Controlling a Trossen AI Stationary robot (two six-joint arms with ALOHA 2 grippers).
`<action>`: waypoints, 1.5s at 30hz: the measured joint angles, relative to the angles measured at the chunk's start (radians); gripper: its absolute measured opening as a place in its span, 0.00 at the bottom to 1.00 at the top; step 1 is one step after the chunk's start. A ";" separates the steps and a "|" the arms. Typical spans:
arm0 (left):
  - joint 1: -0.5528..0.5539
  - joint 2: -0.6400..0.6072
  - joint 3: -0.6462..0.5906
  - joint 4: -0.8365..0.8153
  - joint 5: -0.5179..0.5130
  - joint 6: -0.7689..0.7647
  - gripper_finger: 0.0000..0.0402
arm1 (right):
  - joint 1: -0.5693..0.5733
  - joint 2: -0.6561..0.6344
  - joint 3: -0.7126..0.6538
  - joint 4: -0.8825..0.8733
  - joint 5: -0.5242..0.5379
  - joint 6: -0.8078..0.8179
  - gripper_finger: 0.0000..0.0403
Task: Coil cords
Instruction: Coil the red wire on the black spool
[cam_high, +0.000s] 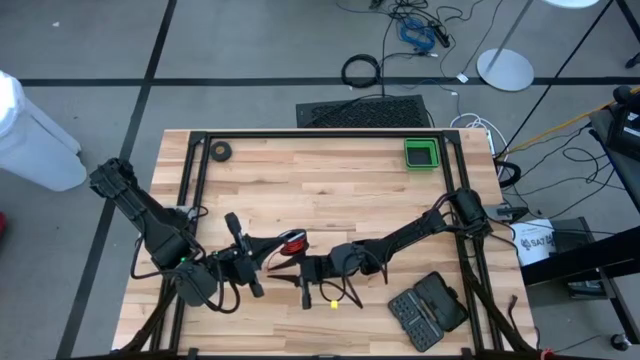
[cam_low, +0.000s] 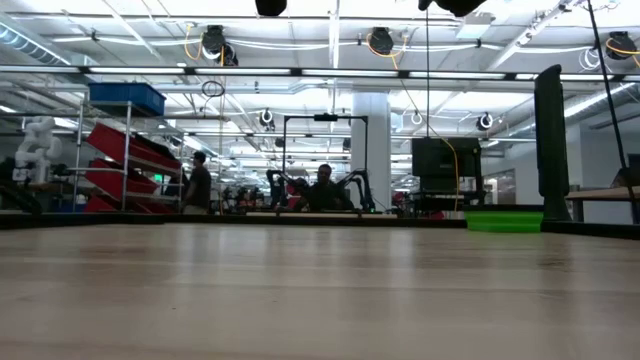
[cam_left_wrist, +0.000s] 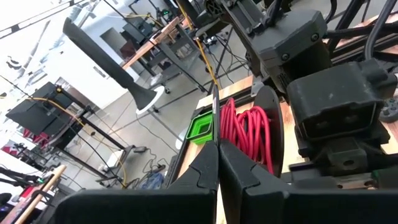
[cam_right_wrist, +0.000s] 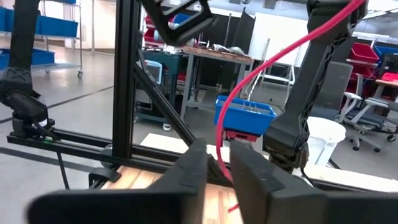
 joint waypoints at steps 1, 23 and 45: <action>0.000 0.000 0.000 0.000 0.000 0.000 0.00 | 0.000 0.000 0.000 -0.007 0.000 0.000 0.11; -0.080 0.002 -0.001 -0.027 -0.001 0.035 0.00 | 0.008 -0.106 0.000 -0.408 0.322 0.169 0.00; -0.093 0.001 -0.001 -0.083 0.024 0.074 0.00 | 0.122 -0.324 0.000 -0.743 0.537 0.263 0.00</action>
